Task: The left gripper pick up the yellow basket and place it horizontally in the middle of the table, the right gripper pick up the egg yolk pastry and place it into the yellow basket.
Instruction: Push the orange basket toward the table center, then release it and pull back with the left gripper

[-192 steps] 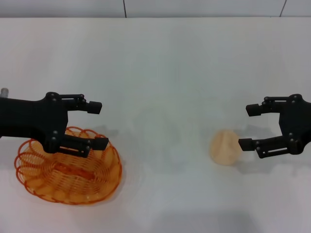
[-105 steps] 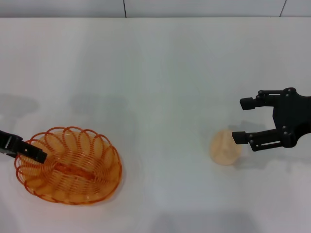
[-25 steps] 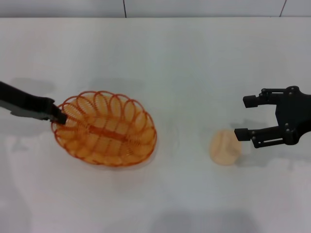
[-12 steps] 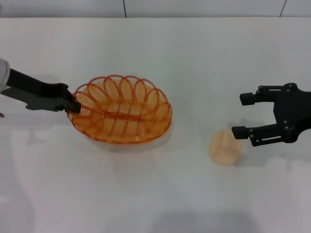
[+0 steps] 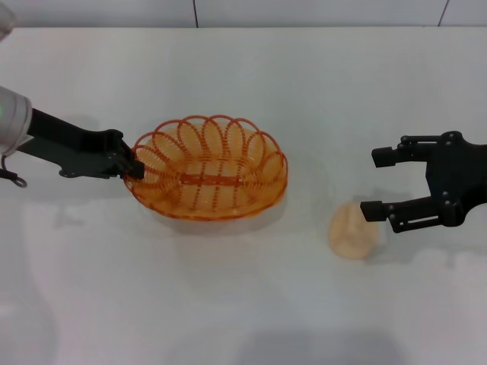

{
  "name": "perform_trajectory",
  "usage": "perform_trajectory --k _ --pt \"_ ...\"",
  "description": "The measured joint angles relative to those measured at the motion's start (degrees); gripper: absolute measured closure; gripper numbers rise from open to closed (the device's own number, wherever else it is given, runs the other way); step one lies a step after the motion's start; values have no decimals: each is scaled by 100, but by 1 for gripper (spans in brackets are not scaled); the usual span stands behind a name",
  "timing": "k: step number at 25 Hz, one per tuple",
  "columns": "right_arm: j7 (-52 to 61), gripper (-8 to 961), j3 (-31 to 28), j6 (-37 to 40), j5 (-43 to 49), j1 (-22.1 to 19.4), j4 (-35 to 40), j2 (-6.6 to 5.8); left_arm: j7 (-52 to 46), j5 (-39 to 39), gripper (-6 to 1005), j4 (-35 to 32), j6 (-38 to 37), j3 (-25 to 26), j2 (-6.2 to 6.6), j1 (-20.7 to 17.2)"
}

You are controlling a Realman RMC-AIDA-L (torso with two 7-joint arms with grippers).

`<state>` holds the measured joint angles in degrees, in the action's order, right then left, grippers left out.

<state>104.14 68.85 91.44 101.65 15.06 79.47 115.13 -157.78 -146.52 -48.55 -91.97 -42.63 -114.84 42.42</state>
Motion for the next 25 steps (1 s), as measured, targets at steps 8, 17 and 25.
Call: perform_trajectory --k 8,17,25 --pt "2 107 -18 76 0 48 0 0 11 -180 923 273 187 -92 -10 118" --pt "1 106 -15 114 0 62 7 0 -90 -365 923 445 376 -220 -14 314" --pt "1 106 -28 124 3 60 -21 0 -63 -373 922 645 553 -220 -19 414"
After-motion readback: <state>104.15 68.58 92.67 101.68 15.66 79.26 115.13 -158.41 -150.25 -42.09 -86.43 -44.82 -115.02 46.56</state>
